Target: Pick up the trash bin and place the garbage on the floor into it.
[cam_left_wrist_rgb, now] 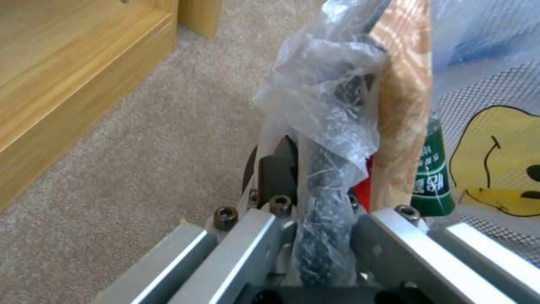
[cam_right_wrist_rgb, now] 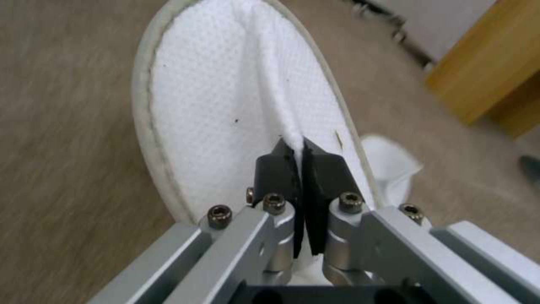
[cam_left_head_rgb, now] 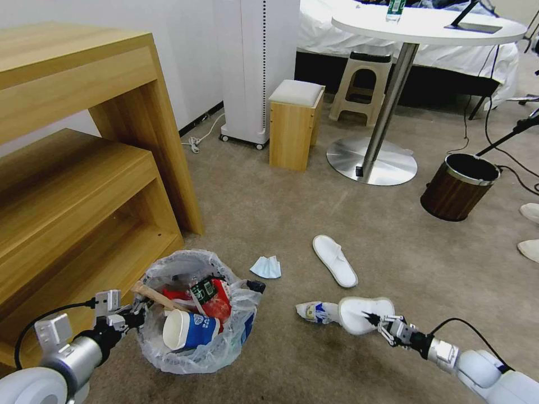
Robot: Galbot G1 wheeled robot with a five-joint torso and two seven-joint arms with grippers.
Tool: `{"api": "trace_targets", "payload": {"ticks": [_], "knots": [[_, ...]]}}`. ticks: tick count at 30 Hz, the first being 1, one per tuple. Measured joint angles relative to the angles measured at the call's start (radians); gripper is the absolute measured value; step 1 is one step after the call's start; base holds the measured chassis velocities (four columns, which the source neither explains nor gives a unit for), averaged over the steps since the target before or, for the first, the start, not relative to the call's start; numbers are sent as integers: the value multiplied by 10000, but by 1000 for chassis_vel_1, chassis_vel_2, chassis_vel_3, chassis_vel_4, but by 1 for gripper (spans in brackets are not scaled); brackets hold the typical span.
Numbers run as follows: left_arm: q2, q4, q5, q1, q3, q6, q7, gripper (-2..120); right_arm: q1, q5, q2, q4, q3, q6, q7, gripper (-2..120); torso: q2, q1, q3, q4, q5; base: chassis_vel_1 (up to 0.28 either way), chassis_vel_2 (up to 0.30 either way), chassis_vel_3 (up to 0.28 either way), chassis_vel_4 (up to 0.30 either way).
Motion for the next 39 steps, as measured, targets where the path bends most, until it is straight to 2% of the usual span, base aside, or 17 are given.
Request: {"api": "trace_targets", "payload": {"ticks": [8, 26, 39], "knots": [[89, 25, 47, 42, 44, 0, 9, 0, 27, 436, -211, 705, 59, 0, 270, 0, -1, 0, 0, -2, 0, 0, 0, 0, 0], [12, 159, 588, 184, 277, -15, 128, 0, 1572, 1911, -721, 3318, -1265, -38, 1272, 0, -1, 0, 0, 1, -2, 0, 0, 0, 0], [147, 291, 644, 2, 398, 1, 105, 0, 2001, 2413, -1136, 5122, -1411, -198, 1740, 0, -1, 0, 1, -1, -2, 0, 0, 0, 0]]}}
